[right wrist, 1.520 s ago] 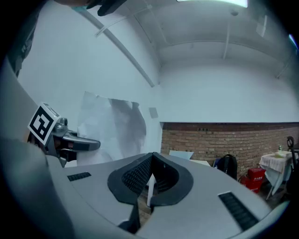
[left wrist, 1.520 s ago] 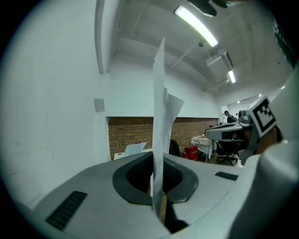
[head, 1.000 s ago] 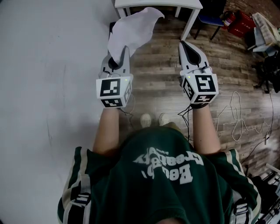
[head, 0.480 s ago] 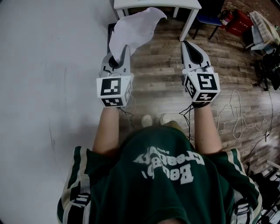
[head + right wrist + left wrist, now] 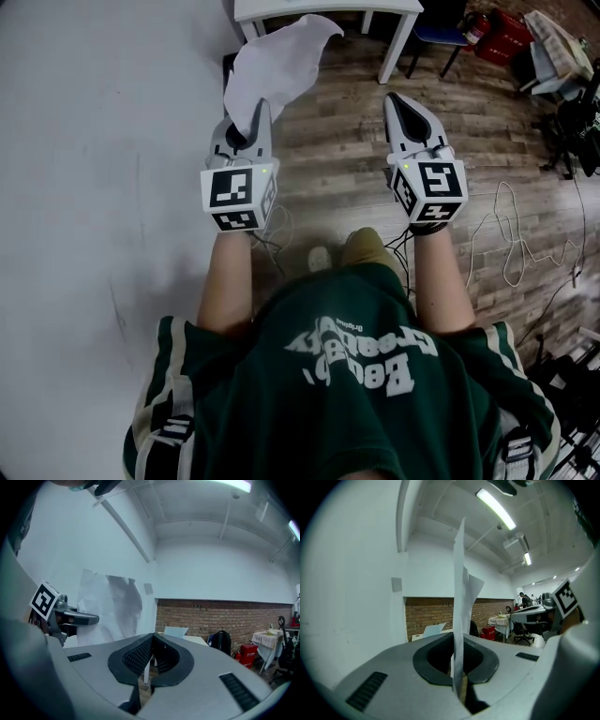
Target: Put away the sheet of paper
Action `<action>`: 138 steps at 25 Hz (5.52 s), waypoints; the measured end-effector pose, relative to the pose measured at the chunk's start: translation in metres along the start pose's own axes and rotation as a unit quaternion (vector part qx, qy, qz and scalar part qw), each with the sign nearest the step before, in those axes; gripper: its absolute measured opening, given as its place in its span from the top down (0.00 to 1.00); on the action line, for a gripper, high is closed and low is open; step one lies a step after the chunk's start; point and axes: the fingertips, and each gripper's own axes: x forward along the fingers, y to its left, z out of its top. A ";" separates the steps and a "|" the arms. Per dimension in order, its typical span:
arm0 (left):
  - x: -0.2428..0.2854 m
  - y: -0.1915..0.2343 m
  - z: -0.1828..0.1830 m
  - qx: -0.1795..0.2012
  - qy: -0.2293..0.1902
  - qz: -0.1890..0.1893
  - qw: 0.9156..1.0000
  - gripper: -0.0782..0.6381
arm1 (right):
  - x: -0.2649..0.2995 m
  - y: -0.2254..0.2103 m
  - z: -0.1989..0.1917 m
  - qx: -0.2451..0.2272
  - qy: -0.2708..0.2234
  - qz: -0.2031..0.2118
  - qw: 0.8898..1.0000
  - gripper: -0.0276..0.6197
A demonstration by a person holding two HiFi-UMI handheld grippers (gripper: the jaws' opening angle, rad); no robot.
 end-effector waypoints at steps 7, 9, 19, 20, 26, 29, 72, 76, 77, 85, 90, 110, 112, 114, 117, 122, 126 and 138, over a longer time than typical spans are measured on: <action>0.033 0.002 0.002 0.004 0.001 -0.005 1.000 0.89 | 0.022 -0.022 -0.003 0.008 -0.002 -0.005 1.000 0.97; 0.050 0.003 -0.001 0.004 0.002 -0.007 1.000 0.89 | 0.036 -0.032 -0.008 0.010 -0.002 -0.005 1.000 0.97; 0.168 0.019 0.002 0.006 -0.003 -0.007 1.000 0.89 | 0.142 -0.097 -0.014 0.008 -0.007 0.018 1.000 0.96; 0.181 0.019 0.006 0.005 -0.005 -0.008 1.000 0.89 | 0.154 -0.106 -0.012 0.007 -0.008 0.022 1.000 0.96; 0.254 0.029 0.014 0.008 -0.006 0.002 1.000 0.89 | 0.224 -0.149 -0.011 0.005 -0.010 0.048 0.999 0.96; 0.283 0.039 0.025 0.009 0.000 0.011 1.000 0.89 | 0.253 -0.167 -0.002 0.009 -0.011 0.056 0.998 0.96; 0.598 0.185 0.013 0.050 0.071 -0.037 0.996 0.89 | 0.574 -0.281 -0.004 0.018 0.043 0.038 0.998 0.96; 0.621 0.201 0.005 0.052 0.078 -0.046 0.995 0.89 | 0.602 -0.284 -0.008 0.021 0.045 0.033 0.998 0.96; 0.626 0.204 0.004 0.054 0.080 -0.049 0.994 0.89 | 0.608 -0.284 -0.009 0.023 0.046 0.032 0.998 0.96; 0.665 0.213 -0.016 0.058 0.105 -0.057 0.991 0.89 | 0.656 -0.303 -0.034 0.038 0.070 0.039 0.996 0.96; 0.691 0.219 -0.034 0.064 0.119 -0.050 0.990 0.89 | 0.698 -0.317 -0.060 0.045 0.087 0.058 0.993 0.96; 0.770 0.250 -0.041 0.078 0.168 0.031 0.982 0.89 | 0.839 -0.360 -0.096 0.047 0.118 0.140 0.982 0.96; 0.772 0.252 -0.039 0.083 0.167 0.039 0.982 0.89 | 0.847 -0.363 -0.090 0.043 0.109 0.146 0.982 0.96; 0.775 0.253 -0.034 0.087 0.165 0.047 0.981 0.89 | 0.854 -0.367 -0.082 0.040 0.100 0.150 0.983 0.96; 0.781 0.256 -0.026 0.102 0.164 0.060 0.979 0.89 | 0.868 -0.374 -0.072 0.034 0.088 0.157 0.983 0.96; 0.789 0.267 -0.018 0.124 0.163 0.082 0.975 0.89 | 0.885 -0.380 -0.061 0.022 0.076 0.168 0.983 0.96; 0.796 0.280 -0.018 0.143 0.172 0.088 0.971 0.89 | 0.895 -0.379 -0.056 0.017 0.073 0.167 0.983 0.96; 0.847 0.322 -0.044 0.207 0.205 0.021 0.956 0.89 | 0.925 -0.385 -0.057 0.013 0.086 0.118 0.989 0.96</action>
